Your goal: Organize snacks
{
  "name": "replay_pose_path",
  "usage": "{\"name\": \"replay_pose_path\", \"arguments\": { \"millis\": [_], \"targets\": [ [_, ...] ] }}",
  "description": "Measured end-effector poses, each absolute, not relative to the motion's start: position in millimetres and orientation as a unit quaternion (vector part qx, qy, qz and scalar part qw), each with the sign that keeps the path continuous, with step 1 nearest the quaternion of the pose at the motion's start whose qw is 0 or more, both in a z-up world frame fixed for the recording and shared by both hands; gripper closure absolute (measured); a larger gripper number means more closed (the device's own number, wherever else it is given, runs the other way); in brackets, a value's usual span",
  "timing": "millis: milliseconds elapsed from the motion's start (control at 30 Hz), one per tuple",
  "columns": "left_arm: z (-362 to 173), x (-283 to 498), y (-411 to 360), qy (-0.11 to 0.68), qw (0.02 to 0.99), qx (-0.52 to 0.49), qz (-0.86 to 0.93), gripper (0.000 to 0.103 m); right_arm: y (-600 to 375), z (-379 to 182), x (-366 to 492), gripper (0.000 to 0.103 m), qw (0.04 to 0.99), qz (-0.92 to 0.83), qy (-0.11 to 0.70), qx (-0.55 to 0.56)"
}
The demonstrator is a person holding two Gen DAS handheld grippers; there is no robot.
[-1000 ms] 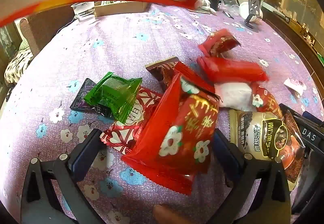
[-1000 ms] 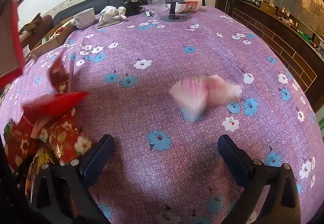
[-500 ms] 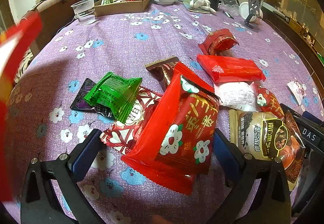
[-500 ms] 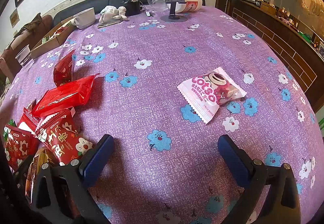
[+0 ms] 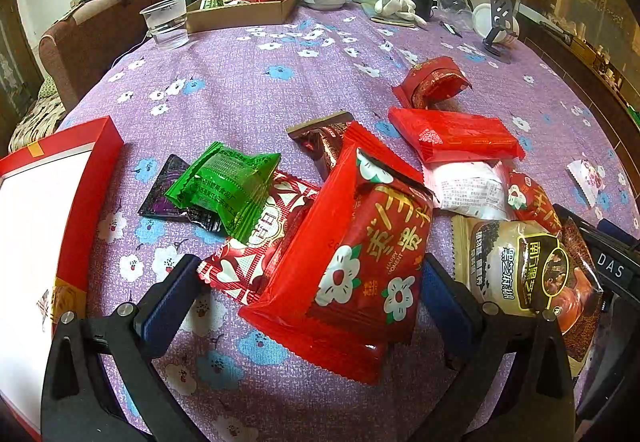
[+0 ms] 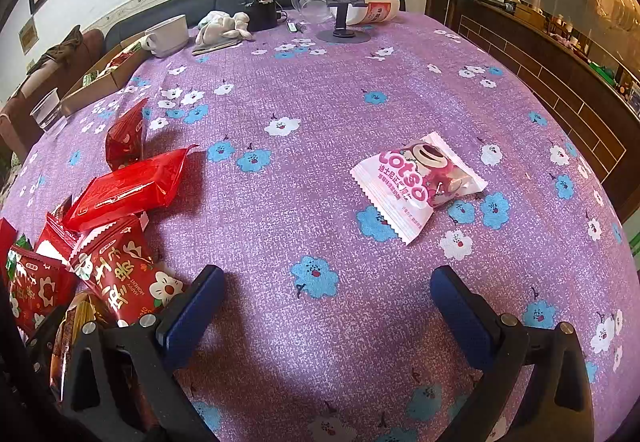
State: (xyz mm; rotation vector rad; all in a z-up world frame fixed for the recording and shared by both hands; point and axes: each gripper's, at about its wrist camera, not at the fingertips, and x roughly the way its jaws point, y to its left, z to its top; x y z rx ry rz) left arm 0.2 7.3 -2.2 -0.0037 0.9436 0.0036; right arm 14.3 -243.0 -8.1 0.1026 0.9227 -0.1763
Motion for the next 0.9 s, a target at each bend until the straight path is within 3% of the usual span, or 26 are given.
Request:
{"name": "replay_pose_path", "arguments": {
  "millis": [433, 533, 733, 900],
  "targets": [
    [2, 2, -2, 0.46, 0.888, 0.004, -0.005, 0.0, -242, -6, 13, 0.0, 0.889, -0.085, 0.447, 0.049],
    [10, -13, 2, 0.483, 0.875, 0.022, -0.028, 0.0, -247, -4, 7, 0.0, 0.874, -0.024, 0.484, 0.023],
    [54, -77, 31, 0.373, 0.923, 0.092, 0.026, 0.0, -281, 22, -47, 0.005, 0.894, 0.036, 0.429, 0.125],
    [65, -82, 49, 0.385, 0.906, 0.16, 0.072, 0.0, -230, 42, -54, 0.005, 0.898, 0.116, 0.409, 0.109]
  ]
}}
